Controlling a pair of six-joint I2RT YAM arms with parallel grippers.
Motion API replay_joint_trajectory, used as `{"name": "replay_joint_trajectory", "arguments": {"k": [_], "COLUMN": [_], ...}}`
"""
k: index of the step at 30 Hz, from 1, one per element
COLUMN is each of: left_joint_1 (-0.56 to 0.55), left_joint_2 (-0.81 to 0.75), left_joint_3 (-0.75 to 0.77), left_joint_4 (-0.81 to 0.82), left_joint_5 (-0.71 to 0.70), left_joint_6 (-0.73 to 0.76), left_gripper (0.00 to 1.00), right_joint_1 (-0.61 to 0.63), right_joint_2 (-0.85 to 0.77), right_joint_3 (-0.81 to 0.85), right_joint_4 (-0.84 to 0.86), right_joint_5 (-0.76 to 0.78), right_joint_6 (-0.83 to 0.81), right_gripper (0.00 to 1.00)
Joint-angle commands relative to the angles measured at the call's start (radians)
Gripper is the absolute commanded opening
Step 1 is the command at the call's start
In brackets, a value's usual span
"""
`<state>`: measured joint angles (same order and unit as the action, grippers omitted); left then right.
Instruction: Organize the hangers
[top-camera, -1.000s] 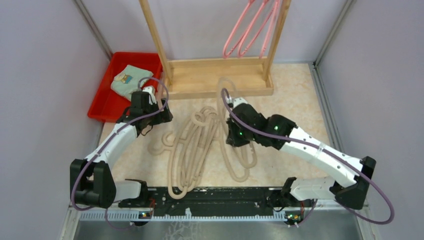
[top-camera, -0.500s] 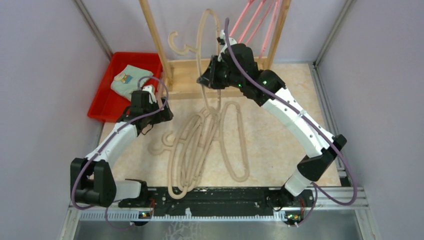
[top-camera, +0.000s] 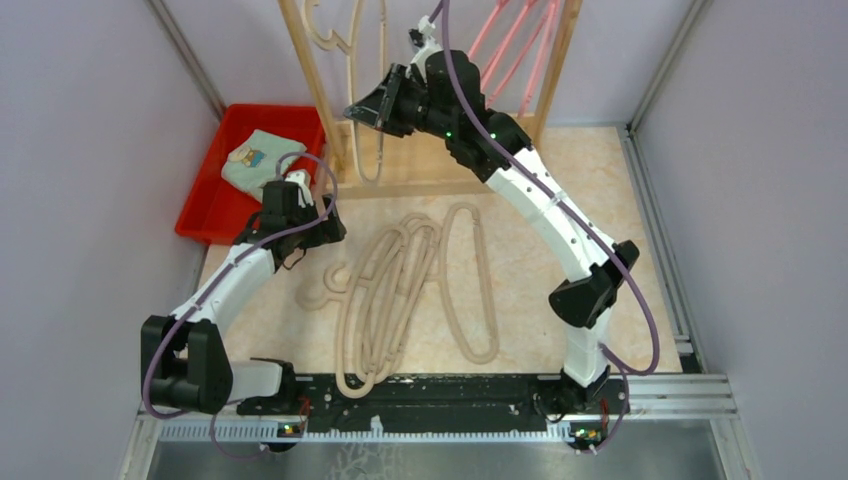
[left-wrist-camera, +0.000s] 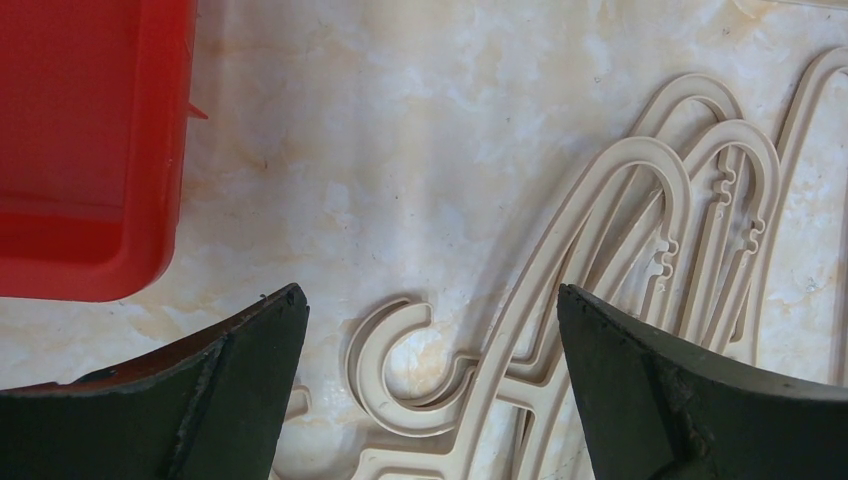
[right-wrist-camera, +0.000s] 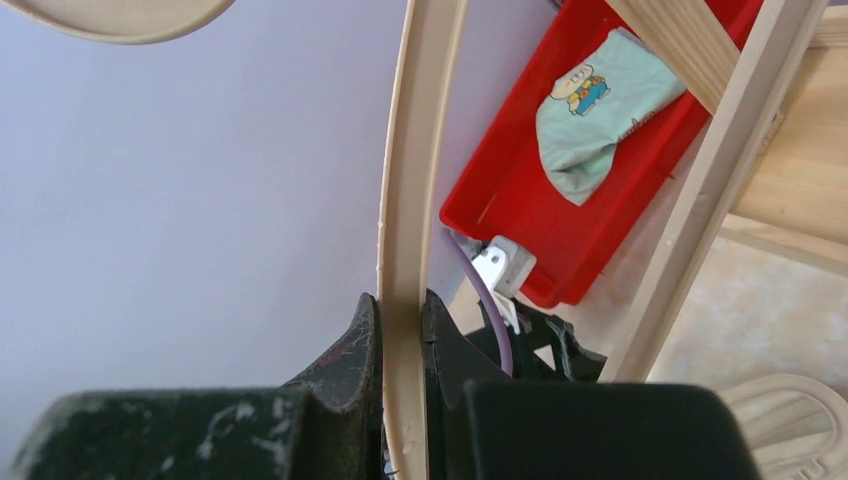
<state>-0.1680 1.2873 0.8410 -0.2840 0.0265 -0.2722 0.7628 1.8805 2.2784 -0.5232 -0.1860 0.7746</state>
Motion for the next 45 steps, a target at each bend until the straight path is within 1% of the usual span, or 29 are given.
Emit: {"name": "replay_joint_trajectory", "arguments": {"k": [1,5,8,12,19,25,29,41,42,43,45], "left_joint_1": [-0.006,-0.005,-0.006,-0.006,-0.005,-0.005,-0.005,-0.005,-0.005,-0.005,-0.005], "left_joint_2": [-0.018,-0.016,-0.012,-0.001,0.010,0.015,0.012,0.029,0.029,0.031,0.030], "left_joint_3": [0.012,0.011,0.013,0.018,0.021,0.014,-0.001,-0.003,-0.003,-0.004,-0.004], "left_joint_4": [0.006,0.006,0.006,0.004,0.000,-0.007,-0.002,0.008,0.009,0.009,0.009], "left_joint_5": [-0.004,-0.005,-0.004,-0.002,-0.010,-0.027,-0.027,-0.016,-0.015,-0.013,-0.010], "left_joint_6": [0.024,0.032,0.039,0.049,0.065,0.072,0.072,0.062,0.061,0.060,0.057], "left_gripper": [1.00,1.00,1.00,1.00,1.00,1.00,1.00,1.00,1.00,1.00,1.00], "right_joint_1": [-0.051,-0.098,-0.127,-0.175,-0.232,-0.270,-0.288,-0.343,-0.346,-0.348,-0.349], "right_joint_2": [-0.005,-0.006,-0.010,-0.002,0.021,0.028,0.014,-0.118,-0.122,-0.124,-0.126], "right_joint_3": [0.033,0.027,0.030,0.030,0.033,0.023,-0.023,-0.252,-0.259,-0.260,-0.250], "right_joint_4": [0.167,0.241,0.264,0.268,0.283,0.237,0.212,0.258,0.266,0.276,0.290], "right_joint_5": [-0.018,-0.015,0.016,0.036,0.047,0.067,0.084,0.108,0.095,0.081,0.054], "right_joint_6": [0.097,0.153,0.199,0.275,0.337,0.381,0.405,0.461,0.462,0.459,0.438], "right_gripper": [0.00,0.00,0.00,0.00,0.00,0.00,0.00,0.00,0.03,0.12,0.25]}}
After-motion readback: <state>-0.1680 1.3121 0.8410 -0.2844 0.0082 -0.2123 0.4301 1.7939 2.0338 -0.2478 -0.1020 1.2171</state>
